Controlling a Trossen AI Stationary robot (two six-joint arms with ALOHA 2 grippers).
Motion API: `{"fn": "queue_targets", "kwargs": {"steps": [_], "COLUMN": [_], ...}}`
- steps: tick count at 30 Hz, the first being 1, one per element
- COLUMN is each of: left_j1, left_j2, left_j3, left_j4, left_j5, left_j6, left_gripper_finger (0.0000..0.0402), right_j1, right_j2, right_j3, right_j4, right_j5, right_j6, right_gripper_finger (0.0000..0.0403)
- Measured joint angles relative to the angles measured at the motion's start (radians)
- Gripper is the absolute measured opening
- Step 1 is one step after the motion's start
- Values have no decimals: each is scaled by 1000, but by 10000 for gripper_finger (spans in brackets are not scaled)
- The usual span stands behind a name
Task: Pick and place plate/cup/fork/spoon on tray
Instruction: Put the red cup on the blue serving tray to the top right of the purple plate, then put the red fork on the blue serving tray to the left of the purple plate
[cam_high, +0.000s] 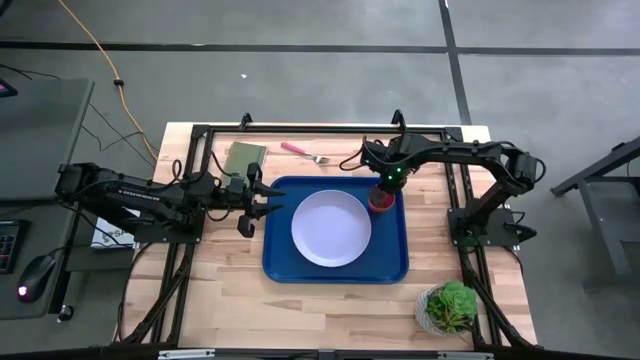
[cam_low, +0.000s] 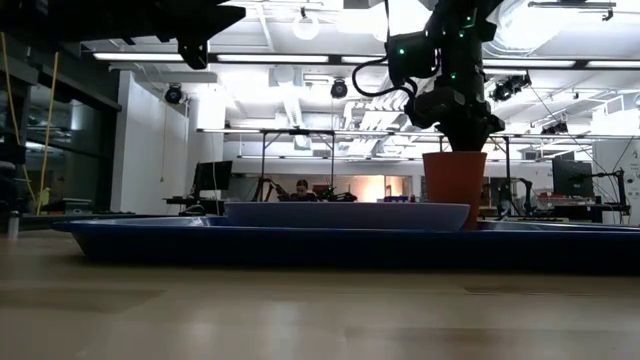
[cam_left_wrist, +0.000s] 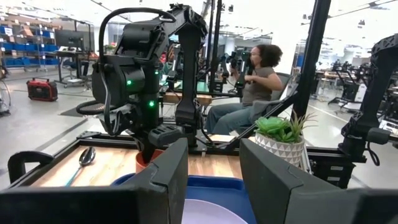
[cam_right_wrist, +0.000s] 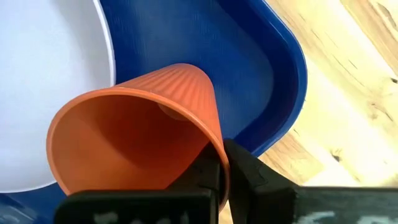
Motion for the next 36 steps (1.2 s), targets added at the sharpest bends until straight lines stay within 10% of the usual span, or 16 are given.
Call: {"fn": "queue_targets", "kwargs": {"steps": [21,36], "left_j1": [0,0], "left_j2": [0,0], "left_j3": [0,0], "left_j4": [0,0], "left_j5": [0,0], "left_j6": [0,0], "left_gripper_finger": [124,124], "right_j1": [0,0], "right_j2": [29,32], "right_j3": [1,16], "right_j4": [1,-45], "right_j5": [17,96], "right_j6": [16,-75], "right_gripper_finger": [8,160]}}
